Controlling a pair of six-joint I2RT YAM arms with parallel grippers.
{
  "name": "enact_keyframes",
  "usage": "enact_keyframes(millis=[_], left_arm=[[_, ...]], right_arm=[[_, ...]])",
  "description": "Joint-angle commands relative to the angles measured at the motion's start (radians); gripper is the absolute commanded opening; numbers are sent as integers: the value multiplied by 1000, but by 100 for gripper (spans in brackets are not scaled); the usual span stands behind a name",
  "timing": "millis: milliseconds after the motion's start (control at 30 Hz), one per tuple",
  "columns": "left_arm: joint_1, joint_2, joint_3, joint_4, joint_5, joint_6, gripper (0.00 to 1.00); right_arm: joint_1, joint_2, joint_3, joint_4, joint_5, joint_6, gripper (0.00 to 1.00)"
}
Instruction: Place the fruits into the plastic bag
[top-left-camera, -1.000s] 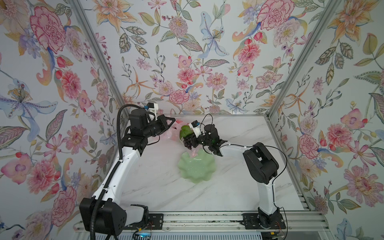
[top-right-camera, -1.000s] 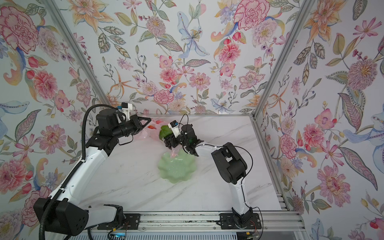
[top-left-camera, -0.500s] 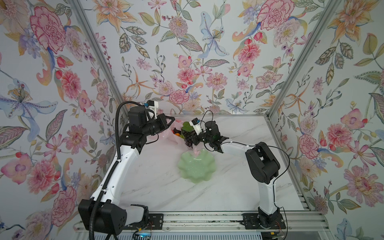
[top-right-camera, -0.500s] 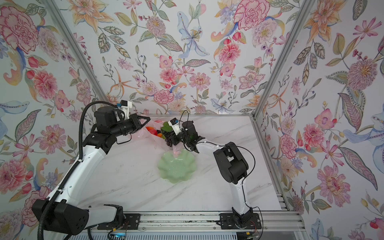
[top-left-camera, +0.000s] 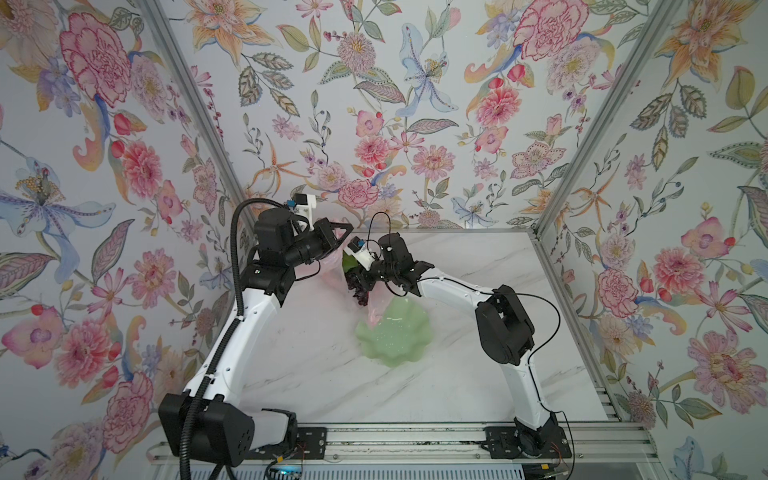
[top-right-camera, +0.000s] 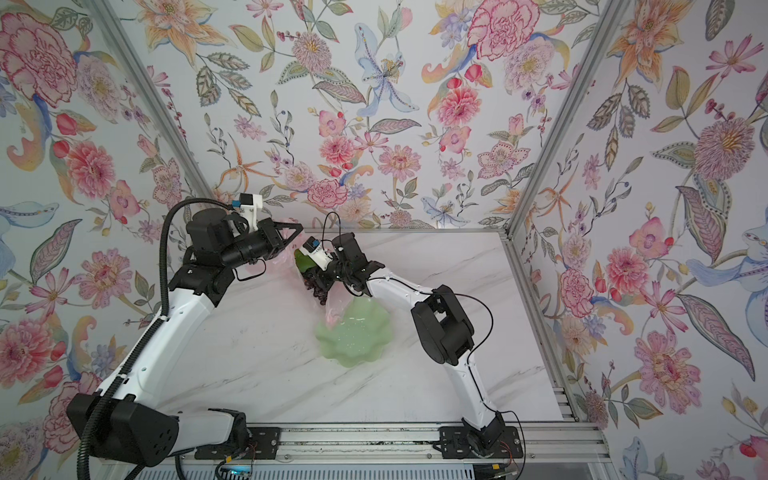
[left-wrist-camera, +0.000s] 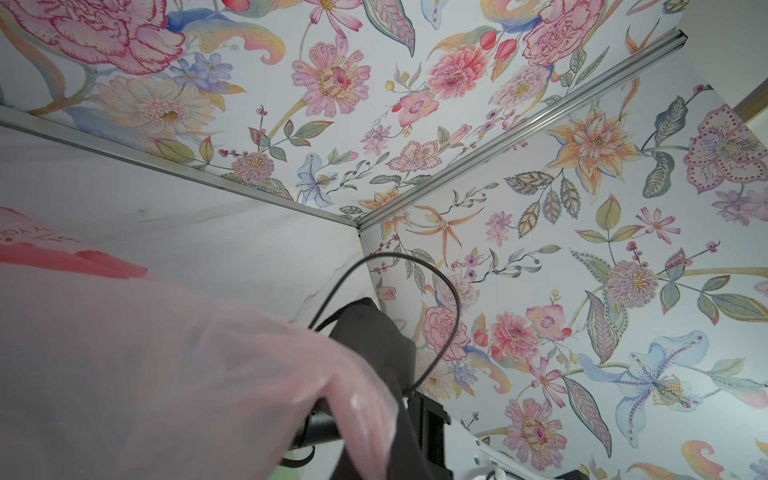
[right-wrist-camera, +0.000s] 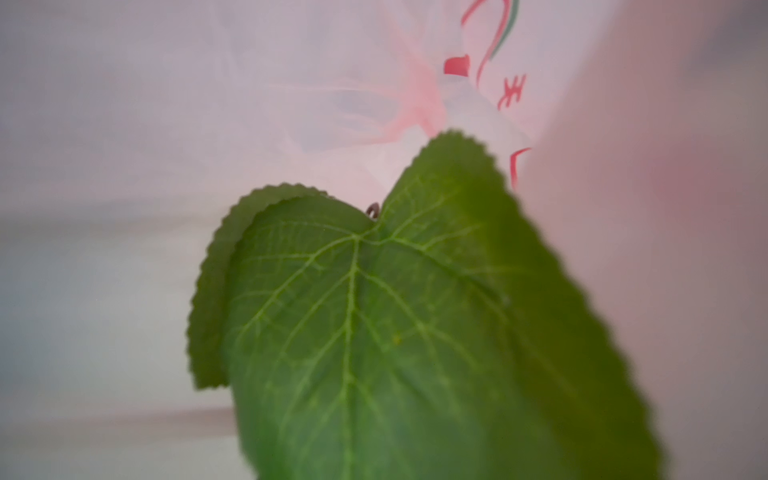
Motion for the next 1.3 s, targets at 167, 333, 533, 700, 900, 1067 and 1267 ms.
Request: enact_keyframes(millis=[167, 333, 533, 700, 900, 1067, 1267], left_arm=[[-36, -71, -85, 206, 61, -131, 0], [-43, -98, -138, 213, 71, -133, 0], [-47, -130, -240, 240, 58, -139, 0], [-48, -136, -297, 259, 50, -135, 0], [-46, -137, -325, 267, 42, -128, 0], [-40, -145, -331, 266, 41, -128, 0], [-11, -171, -363, 264, 34, -138, 0]], right_arm=[[-60, 112, 224, -79, 149, 334, 31], [-94, 142, 293, -9, 254, 640, 30], [-96, 150, 297, 154, 306, 942, 30], [-76, 167, 266, 210, 348, 1081, 29], [-4, 221, 260, 177, 408, 1098, 29], [17, 308, 365, 84, 414, 1098, 32], [12, 371, 453, 61, 388, 1096, 47]])
